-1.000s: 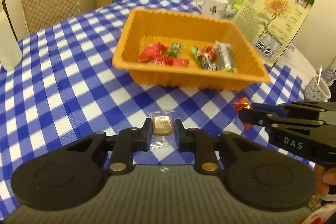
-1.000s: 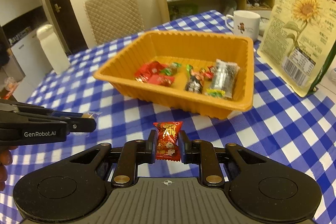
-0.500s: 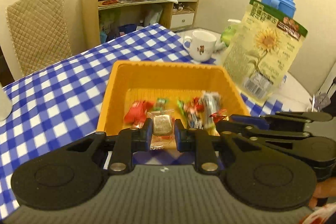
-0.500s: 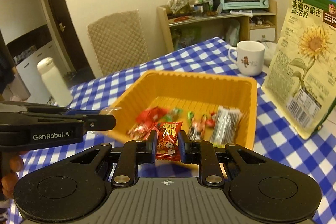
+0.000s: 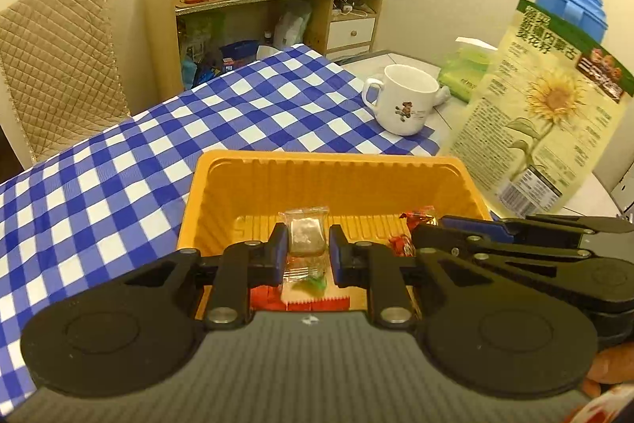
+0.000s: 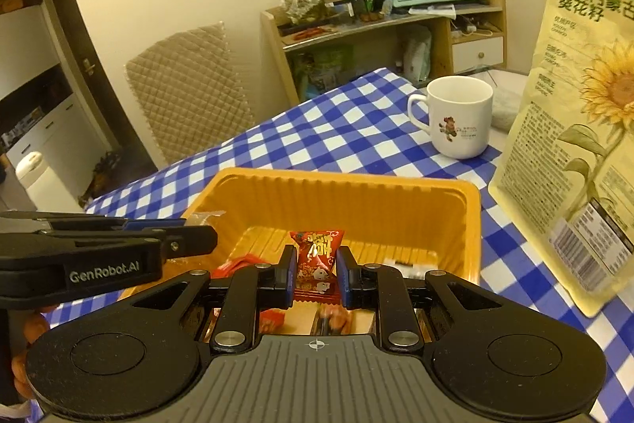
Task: Organize snacks
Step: 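Carry both candies over the orange tray and open both tools to drop them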
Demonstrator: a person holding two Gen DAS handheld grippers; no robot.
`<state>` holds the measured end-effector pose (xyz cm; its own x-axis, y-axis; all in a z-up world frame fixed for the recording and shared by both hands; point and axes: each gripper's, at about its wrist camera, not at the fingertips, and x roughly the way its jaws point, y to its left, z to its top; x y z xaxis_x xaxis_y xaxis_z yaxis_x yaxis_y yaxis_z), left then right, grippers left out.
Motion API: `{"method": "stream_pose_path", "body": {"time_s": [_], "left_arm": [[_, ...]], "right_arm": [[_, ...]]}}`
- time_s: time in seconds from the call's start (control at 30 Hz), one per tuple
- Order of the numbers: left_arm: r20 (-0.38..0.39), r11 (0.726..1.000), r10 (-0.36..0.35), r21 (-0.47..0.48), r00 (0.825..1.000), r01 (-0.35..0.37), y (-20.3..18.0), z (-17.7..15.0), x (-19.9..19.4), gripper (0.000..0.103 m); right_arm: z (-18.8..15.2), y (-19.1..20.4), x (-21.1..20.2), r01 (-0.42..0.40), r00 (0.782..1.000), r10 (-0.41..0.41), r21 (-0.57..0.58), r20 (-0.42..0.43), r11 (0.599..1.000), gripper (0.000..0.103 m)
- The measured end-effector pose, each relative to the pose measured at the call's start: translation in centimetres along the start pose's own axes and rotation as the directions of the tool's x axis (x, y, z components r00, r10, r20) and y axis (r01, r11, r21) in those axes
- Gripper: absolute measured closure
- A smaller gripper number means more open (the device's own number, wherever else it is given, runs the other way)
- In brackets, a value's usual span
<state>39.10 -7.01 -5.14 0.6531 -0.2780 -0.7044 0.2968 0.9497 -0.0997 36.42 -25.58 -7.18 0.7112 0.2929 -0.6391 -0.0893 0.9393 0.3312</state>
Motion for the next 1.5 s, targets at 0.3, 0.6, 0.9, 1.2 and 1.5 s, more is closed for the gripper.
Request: {"method": "stream_pose_path", "body": {"time_s": [0.3,0.6,0.9,1.2,1.5], "left_arm": [[-0.022,1.0,0.009,0.018,1.0,-0.008,-0.1,1.9,3.6,0.083],[-0.024,1.0,0.016,0.022,1.0,-0.016,0.3,2.1,4.9,0.073],[-0.035,1.0,0.011,-0.015,0.999,-0.011,1.8,1.6,3.6,0.07],[-0.034,0.999,0.024,-0.043,0.999,-0.025,2.2,1.2,1.5,0.059],[-0.033,0.995,0.072,-0.065,0.997,-0.074,1.5,-0.3,-2.1,0.043]], "right_arm": [[1.5,-0.8,2.7,0.011,1.0,-0.011,0.022,-0.022,1.0,0.081],[1.9,-1.4,3.8,0.019,0.999,-0.018,0.039,-0.033,0.999,0.081],[2.0,-1.5,3.3,0.011,1.0,-0.01,0.051,-0.029,0.999,0.081],[3.2,-0.9,3.3,0.029,1.0,-0.029,0.065,0.004,0.997,0.077],[3.3,-0.7,0.1,-0.021,0.998,0.016,0.078,0.061,0.997,0.041]]}}
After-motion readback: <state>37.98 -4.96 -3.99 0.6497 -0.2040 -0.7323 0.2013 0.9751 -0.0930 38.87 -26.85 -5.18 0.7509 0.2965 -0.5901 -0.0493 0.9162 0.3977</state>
